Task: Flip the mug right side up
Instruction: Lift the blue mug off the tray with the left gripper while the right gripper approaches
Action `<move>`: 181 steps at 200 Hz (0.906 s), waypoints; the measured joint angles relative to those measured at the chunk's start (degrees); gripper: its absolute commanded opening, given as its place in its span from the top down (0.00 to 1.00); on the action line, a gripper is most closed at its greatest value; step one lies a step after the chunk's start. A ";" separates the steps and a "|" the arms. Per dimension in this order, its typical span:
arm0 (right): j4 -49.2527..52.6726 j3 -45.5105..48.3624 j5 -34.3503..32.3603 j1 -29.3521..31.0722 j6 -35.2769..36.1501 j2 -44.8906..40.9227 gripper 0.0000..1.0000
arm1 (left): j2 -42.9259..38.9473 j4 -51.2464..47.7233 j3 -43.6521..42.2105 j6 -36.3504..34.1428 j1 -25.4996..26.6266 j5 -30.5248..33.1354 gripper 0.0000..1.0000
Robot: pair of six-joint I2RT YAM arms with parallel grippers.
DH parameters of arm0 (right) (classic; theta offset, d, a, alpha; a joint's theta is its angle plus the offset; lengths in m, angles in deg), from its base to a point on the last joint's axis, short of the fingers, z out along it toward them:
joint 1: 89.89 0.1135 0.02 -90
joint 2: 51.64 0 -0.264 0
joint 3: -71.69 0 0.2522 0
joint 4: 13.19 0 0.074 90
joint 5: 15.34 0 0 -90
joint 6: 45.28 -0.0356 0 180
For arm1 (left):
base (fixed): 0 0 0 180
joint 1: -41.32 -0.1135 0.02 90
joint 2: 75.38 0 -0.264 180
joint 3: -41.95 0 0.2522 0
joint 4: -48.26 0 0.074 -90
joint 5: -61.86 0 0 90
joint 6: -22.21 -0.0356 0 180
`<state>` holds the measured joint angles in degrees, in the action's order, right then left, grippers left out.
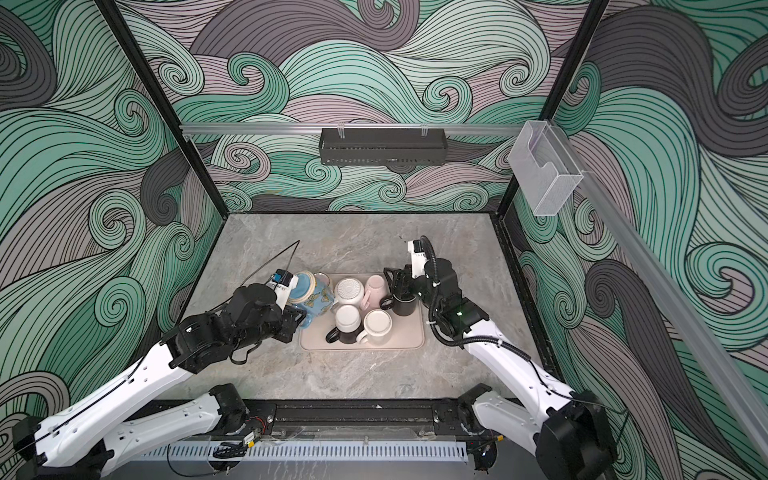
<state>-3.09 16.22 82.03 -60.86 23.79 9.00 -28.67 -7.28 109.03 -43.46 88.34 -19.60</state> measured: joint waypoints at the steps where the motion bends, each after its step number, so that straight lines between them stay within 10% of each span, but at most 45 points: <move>1: -0.04 0.00 0.04 0.00 -0.09 -0.02 0.29 | -0.11 0.22 -0.02 -0.04 0.00 -0.02 1.00; 77: -5.33 1.64 7.96 0.00 -6.23 -1.68 0.27 | 2.01 26.38 -2.19 1.64 -6.47 -14.25 1.00; 181: -15.19 6.45 15.76 0.00 -14.99 -8.15 0.28 | 12.70 64.65 -6.78 26.36 -20.59 -36.79 1.00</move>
<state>-18.28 22.66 97.79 -60.86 8.80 0.85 -15.97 57.37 102.25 -17.10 67.75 -56.39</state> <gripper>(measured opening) 0.719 0.209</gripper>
